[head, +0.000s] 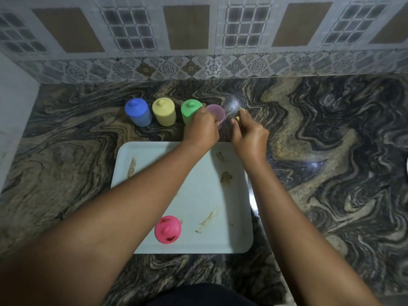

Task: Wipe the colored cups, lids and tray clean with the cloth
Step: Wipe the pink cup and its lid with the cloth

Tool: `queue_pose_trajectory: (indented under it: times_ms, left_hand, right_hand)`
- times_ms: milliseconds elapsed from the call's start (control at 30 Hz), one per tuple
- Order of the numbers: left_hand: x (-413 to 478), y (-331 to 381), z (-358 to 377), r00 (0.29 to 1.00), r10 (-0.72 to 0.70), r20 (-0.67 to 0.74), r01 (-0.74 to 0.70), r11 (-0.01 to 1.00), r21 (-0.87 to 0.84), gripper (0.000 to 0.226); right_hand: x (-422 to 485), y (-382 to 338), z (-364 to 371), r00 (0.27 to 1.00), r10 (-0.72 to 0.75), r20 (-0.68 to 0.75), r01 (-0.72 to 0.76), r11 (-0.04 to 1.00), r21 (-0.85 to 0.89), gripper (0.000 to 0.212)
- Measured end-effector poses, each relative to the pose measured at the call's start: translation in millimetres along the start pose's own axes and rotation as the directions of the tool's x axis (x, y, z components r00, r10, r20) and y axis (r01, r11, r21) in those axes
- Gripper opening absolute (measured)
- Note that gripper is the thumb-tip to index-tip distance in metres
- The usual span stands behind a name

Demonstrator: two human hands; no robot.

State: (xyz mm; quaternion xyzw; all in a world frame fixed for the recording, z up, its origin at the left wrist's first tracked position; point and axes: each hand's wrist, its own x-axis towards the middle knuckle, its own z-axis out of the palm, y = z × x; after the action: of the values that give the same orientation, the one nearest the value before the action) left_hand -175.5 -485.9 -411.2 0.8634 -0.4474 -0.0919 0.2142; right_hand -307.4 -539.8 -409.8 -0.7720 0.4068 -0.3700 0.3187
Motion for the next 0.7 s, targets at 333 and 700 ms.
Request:
queue_pose_trajectory:
  times_ms: [333,700]
  left_hand:
    - [-46.5,-16.9,-43.6,0.980,0.162,-0.117,-0.182,0.965,-0.187,0.027]
    - [-210.4,-88.7,-99.4,0.982,0.059,0.177,-0.032,0.988,-0.153,0.016]
  right_hand:
    - [-29.7,-26.2,-14.2,0.977,0.196,0.083,-0.205,0.973,0.110,0.044]
    - [-143.7,-79.9,-23.1,0.927,0.150,0.344,-0.239,0.943,0.232,0.017]
